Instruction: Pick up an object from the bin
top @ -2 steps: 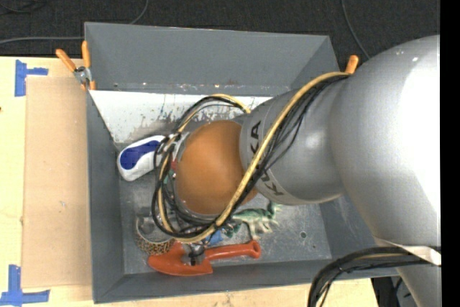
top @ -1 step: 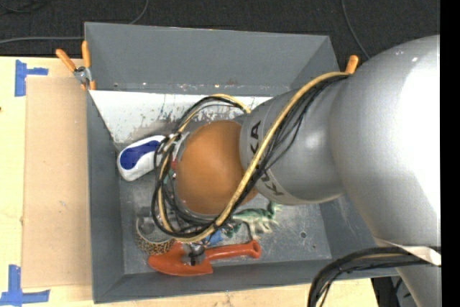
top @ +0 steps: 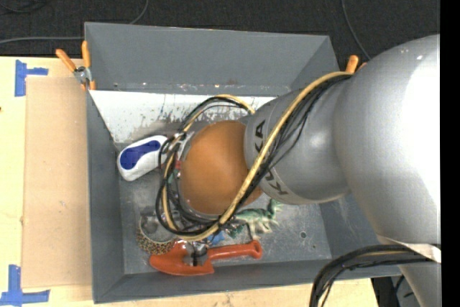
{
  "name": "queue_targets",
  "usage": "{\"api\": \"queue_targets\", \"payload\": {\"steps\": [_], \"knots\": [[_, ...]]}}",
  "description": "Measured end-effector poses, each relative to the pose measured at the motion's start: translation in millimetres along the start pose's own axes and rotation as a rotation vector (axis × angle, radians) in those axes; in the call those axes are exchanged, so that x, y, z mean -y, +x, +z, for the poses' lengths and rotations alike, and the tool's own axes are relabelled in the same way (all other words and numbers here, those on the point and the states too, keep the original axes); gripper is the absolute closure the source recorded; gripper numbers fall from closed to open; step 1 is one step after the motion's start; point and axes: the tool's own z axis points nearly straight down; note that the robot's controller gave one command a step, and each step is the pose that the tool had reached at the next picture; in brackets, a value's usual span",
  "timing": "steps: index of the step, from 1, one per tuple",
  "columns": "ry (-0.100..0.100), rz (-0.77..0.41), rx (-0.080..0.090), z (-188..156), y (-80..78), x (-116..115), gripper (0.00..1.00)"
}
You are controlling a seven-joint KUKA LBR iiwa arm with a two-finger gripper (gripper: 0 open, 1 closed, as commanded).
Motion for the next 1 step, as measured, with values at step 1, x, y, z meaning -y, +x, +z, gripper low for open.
{"api": "queue_targets", "payload": {"steps": [1], "knots": [[0.000, -0.009, 0.000, 1.1, 13.0, 4.4, 0.00]]}}
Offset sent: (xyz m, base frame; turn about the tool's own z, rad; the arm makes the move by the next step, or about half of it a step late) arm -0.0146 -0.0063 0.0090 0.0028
